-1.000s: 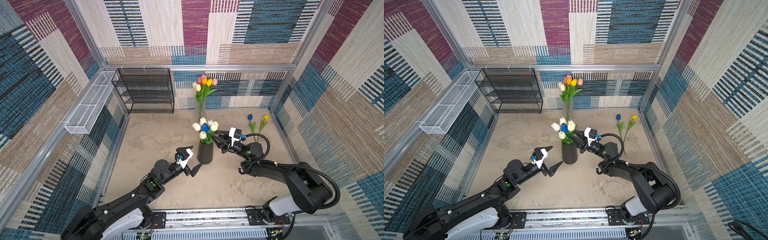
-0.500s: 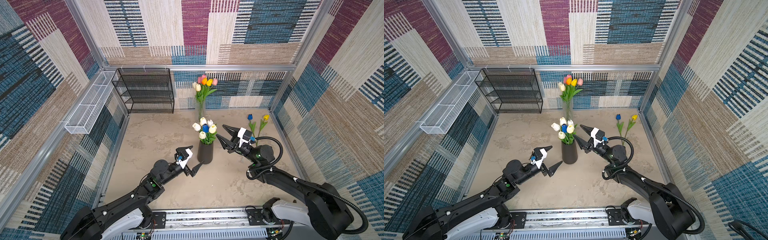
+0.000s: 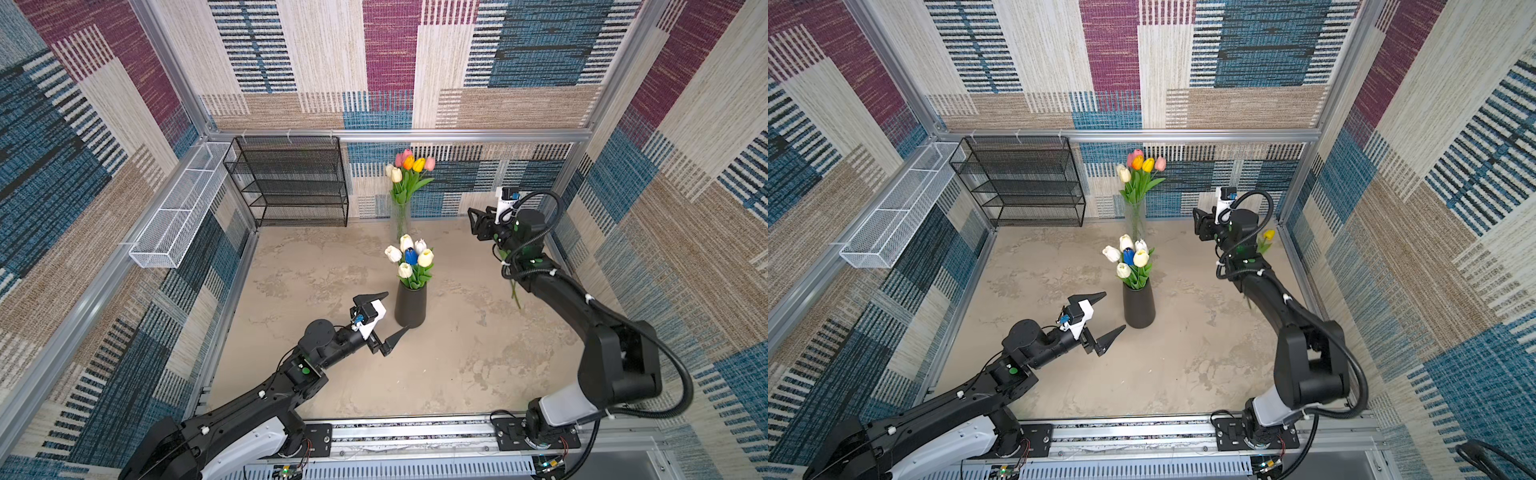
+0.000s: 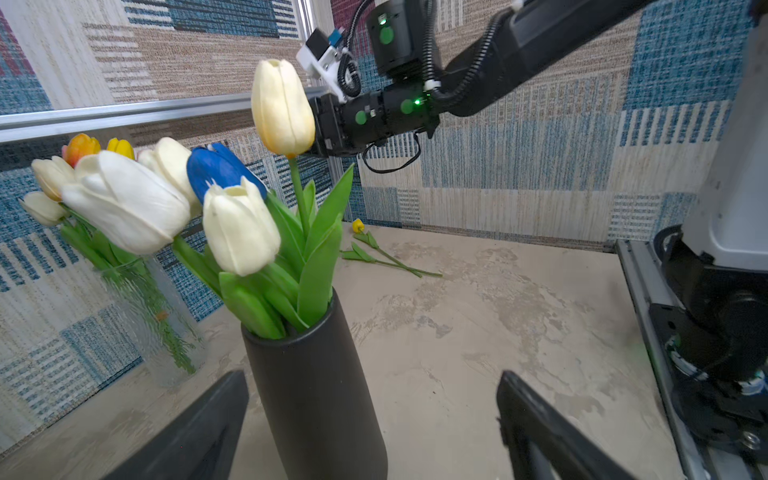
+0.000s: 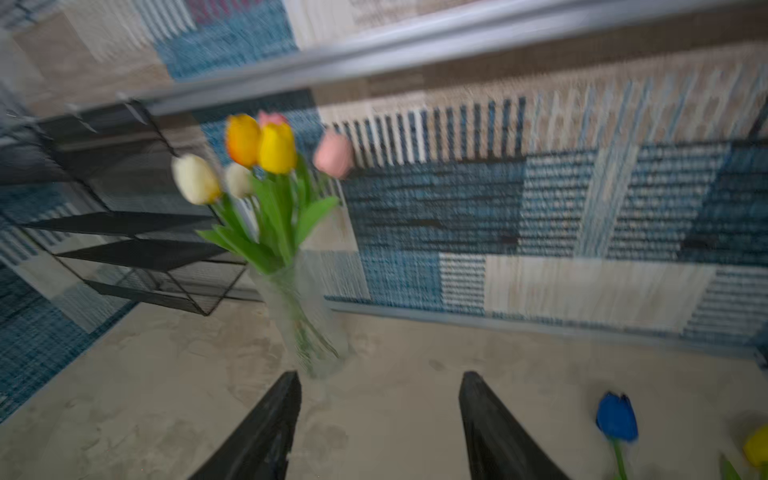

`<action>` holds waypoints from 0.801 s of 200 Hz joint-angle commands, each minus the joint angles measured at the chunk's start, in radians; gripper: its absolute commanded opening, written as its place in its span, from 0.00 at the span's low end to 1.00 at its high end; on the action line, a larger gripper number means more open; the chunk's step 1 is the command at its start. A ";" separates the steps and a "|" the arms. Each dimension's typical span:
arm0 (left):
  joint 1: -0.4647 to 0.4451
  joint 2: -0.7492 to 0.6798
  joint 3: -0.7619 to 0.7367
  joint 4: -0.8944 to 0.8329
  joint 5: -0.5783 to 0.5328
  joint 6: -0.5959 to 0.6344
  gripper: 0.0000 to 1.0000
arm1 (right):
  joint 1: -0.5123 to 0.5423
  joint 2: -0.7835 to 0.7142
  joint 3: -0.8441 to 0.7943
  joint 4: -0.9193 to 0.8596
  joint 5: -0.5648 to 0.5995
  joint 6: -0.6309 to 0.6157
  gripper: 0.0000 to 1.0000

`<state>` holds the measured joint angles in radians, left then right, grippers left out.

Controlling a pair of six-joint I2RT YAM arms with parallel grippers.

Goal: Arrange the flowers into the vase
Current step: 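Move the right gripper to the loose blue tulip and grasp its stem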

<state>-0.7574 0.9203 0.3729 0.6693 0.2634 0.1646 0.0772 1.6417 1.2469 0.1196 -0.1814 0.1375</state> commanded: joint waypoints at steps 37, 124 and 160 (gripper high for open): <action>0.000 -0.024 0.019 -0.120 0.055 0.054 0.96 | -0.150 0.281 0.291 -0.677 0.084 -0.077 0.49; 0.000 -0.028 0.036 -0.146 0.041 0.078 0.97 | -0.197 0.449 0.387 -0.851 0.179 -0.193 0.46; 0.000 -0.018 0.038 -0.135 0.039 0.084 0.97 | -0.201 0.478 0.390 -0.823 0.168 -0.207 0.40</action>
<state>-0.7578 0.8963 0.4019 0.5201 0.2943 0.2340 -0.1253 2.1002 1.6302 -0.7147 0.0010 -0.0483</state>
